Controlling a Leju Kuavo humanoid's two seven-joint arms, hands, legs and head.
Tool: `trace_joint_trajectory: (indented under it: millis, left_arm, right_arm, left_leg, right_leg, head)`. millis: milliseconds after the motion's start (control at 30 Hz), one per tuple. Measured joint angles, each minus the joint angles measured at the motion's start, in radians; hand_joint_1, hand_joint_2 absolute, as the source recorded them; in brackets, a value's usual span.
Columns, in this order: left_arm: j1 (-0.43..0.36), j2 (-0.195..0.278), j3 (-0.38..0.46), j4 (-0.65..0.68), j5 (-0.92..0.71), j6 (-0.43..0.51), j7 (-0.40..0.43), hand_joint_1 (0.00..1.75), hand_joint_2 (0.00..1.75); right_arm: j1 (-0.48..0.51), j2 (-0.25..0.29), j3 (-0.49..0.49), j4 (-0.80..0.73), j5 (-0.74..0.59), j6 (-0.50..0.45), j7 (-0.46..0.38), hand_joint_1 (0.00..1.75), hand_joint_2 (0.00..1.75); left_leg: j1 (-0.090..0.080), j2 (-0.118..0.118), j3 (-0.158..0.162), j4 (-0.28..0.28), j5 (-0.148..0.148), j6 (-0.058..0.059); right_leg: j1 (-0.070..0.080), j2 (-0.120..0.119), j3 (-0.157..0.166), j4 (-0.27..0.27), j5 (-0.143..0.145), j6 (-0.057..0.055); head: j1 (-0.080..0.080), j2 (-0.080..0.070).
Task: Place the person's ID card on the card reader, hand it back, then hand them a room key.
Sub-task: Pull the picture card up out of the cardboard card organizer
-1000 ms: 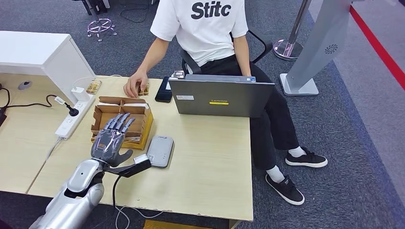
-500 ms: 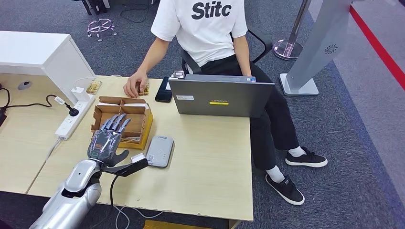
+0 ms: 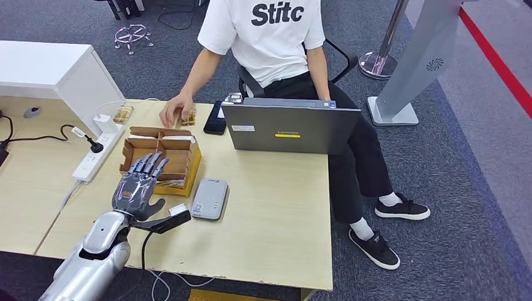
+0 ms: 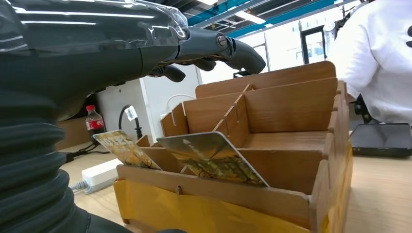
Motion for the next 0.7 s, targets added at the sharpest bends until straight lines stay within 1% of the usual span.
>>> trace_joint_trajectory:
  millis: [167, 300, 567, 700]
  left_arm:
    - [0.0, 0.0, 0.003, 0.01, -0.008, 0.004, -0.002, 0.0, 1.75]
    - [0.0, 0.0, 0.003, 0.011, -0.014, 0.007, -0.002, 1.75, 1.75]
    - [0.0, 0.0, 0.005, 0.011, -0.009, 0.009, -0.005, 1.75, 1.75]
    - [-0.001, -0.001, 0.011, 0.011, -0.003, 0.03, -0.013, 1.75, 1.75]
  right_arm:
    - [0.0, 0.0, 0.0, 0.0, 0.004, -0.003, 0.001, 0.0, 1.75]
    - [0.0, 0.0, -0.002, 0.0, 0.006, 0.001, 0.0, 0.0, 1.75]
    - [0.0, 0.0, -0.009, 0.0, 0.008, 0.006, 0.0, 0.0, 1.75]
    - [0.0, 0.0, -0.012, 0.0, 0.014, 0.005, -0.001, 0.0, 1.75]
  left_leg:
    - [0.0, 0.0, 0.0, 0.0, 0.0, 0.0]
    - [0.0, 0.0, 0.0, 0.0, 0.0, 0.0]
    - [0.0, 0.0, 0.0, 0.0, 0.0, 0.0]
    - [0.0, 0.0, 0.0, 0.0, 0.0, 0.0]
  right_leg:
    - [0.0, 0.0, 0.0, 0.0, 0.0, 0.0]
    - [0.0, 0.0, 0.0, 0.0, 0.0, 0.0]
    - [0.0, 0.0, 0.0, 0.0, 0.0, 0.0]
    - [0.0, 0.0, 0.0, 0.0, 0.0, 0.0]
  head:
    - [0.0, 0.0]
    - [0.0, 0.0]
    - [0.0, 0.0]
    - [0.0, 0.0]
